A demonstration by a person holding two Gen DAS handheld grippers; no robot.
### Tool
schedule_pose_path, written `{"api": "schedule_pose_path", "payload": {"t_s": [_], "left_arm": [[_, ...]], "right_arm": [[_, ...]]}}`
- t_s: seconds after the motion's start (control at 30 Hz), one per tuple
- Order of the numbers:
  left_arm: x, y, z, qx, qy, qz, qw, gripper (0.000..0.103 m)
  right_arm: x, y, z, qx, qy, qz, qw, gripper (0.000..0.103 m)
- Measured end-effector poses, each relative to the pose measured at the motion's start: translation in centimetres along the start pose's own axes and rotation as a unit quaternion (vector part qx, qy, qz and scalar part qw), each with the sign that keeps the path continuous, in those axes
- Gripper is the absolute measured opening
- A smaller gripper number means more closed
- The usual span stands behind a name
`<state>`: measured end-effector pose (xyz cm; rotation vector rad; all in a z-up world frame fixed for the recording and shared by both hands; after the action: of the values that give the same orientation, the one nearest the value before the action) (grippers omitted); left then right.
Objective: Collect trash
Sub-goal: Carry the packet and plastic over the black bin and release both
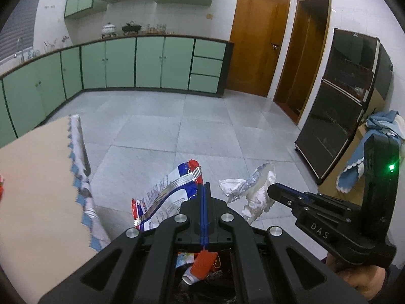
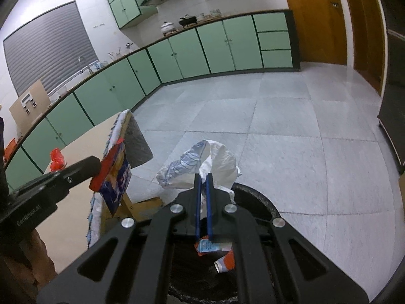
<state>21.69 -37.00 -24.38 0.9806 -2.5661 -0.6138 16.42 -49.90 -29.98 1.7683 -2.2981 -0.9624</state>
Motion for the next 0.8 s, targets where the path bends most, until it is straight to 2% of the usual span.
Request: {"api": "schedule_pose_path", "payload": {"t_s": [0.4, 0.53, 0.6, 0.67, 0.8], "left_arm": [[0.6, -2.8, 3.4, -0.032, -0.009, -0.002, 0.9994, 0.000], [0.9, -3.7, 4.4, -0.045, -0.012, -0.006, 0.9989, 0.001], [0.8, -4.1, 4.8, -0.051, -0.011, -0.010, 0.9986, 0.002], [0.5, -4.2, 5.1, -0.054, -0.011, -0.017, 0.9984, 0.012], [0.1, -4.3, 5.6, -0.058, -0.008, -0.022, 0.9980, 0.016]], "right_arm": [[1.1, -1.2, 1.3, -0.031, -0.009, 0.004, 0.999, 0.003], [1.2, -1.5, 1.6, -0.040, -0.012, 0.006, 0.999, 0.006], [1.1, -1.3, 1.5, -0.039, -0.014, 0.008, 0.999, 0.009], [1.1, -1.3, 1.6, -0.041, -0.016, 0.008, 0.999, 0.013], [1.0, -1.6, 1.9, -0.051, -0.016, 0.009, 0.999, 0.019]]}}
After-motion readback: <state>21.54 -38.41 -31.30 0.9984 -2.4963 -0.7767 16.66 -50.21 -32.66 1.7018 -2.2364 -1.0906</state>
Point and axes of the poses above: each gripper's, at about its wrist camera, not at the fingertips, and y roughly against the way its jaws point, x to its right, z to its underside, the point moved 8 cm from there along -y, roughly the way its jaws point, and after that the axes turned 9 degrees about x, right-handed, at the moved point
